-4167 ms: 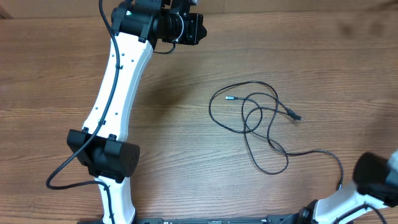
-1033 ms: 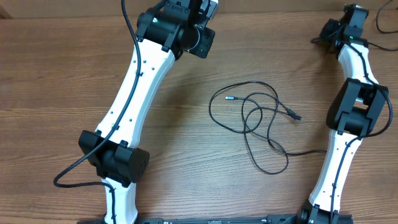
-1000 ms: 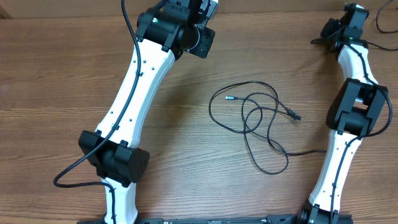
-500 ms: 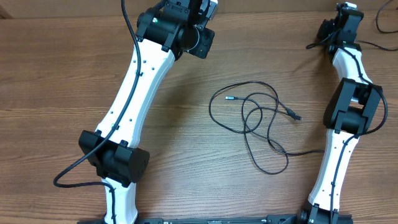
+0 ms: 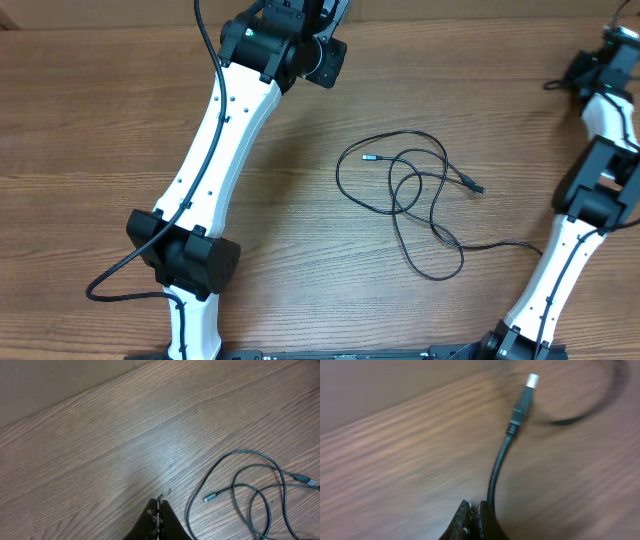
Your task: Untangle cables
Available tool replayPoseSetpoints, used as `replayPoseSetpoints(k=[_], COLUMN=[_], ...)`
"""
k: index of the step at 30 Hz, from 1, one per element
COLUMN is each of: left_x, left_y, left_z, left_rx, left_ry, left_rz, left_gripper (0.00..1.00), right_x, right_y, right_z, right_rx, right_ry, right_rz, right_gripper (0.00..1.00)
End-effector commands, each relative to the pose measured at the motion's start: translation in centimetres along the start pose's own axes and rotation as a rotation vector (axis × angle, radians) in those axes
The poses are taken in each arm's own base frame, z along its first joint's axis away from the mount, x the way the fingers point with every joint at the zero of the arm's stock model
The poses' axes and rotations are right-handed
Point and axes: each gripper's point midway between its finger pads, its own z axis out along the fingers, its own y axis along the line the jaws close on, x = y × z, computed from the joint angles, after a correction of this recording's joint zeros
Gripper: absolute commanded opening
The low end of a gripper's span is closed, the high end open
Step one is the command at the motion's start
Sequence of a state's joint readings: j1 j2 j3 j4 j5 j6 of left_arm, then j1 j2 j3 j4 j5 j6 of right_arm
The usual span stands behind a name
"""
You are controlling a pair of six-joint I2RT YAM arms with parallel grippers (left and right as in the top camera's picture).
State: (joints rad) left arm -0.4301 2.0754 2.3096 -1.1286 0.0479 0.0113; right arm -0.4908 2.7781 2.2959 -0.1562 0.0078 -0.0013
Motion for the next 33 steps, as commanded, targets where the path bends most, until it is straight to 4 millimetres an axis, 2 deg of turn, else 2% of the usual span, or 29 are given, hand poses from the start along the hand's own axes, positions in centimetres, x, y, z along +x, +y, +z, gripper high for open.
replayPoseSetpoints(k=[1,4,7,10,14,17,21,25,28,31,33], left_x=[-1.3,-1.3,-1.3,-1.3,-1.0,-0.5,0.3,0.8,0.8,0.6,0.5], left_y=[0.4,0.4,0.4,0.4,0.1,0.1,0.1,0.3,1.2,3.0,3.7], left_z=[-1.8,-1.8,-1.8,-1.8,-1.8,-1.7,-1.7,-1.7,-1.8,-2.0,-2.1], left_rx=[-0.012,-0.012,-0.012,-0.010,-0.005,-0.005,-0.005,-0.010,-0.061,-0.168,-0.202], left_ry=[-0.057,-0.057,-0.057,-0.056,-0.045,-0.024,0.008,0.027,0.028,0.018,0.008], left_rz=[0.005,0.005,0.005,0.005,0.008,0.007,0.009,0.008,-0.001,-0.059,-0.085], left_gripper=[0.04,0.04,0.04,0.04,0.04,0.04,0.04,0.04,0.04,0.04,0.04], right_x=[0.7,1.1,0.2,-3.2,-8.0,-10.0,-9.0,-7.3,-7.9,-7.9,-6.3], right_y=[-2.8,-3.4,-2.9,-0.6,2.9,5.7,9.0,14.2,19.2,21.3,21.8], right_z=[0.4,0.4,-0.2,-2.0,-5.5,-7.6,-8.0,-9.0,-11.8,-14.6,-16.7], right_rx=[0.037,0.039,0.029,-0.009,-0.085,-0.159,-0.235,-0.336,-0.445,-0.459,-0.435], right_ry=[0.008,0.024,0.020,-0.027,-0.083,-0.100,-0.047,0.022,0.038,0.110,0.238], right_rz=[0.013,0.020,0.050,0.029,0.003,0.028,0.087,0.081,0.060,0.117,0.203], right_gripper=[0.04,0.04,0.04,0.04,0.04,0.04,0.04,0.04,0.04,0.04,0.04])
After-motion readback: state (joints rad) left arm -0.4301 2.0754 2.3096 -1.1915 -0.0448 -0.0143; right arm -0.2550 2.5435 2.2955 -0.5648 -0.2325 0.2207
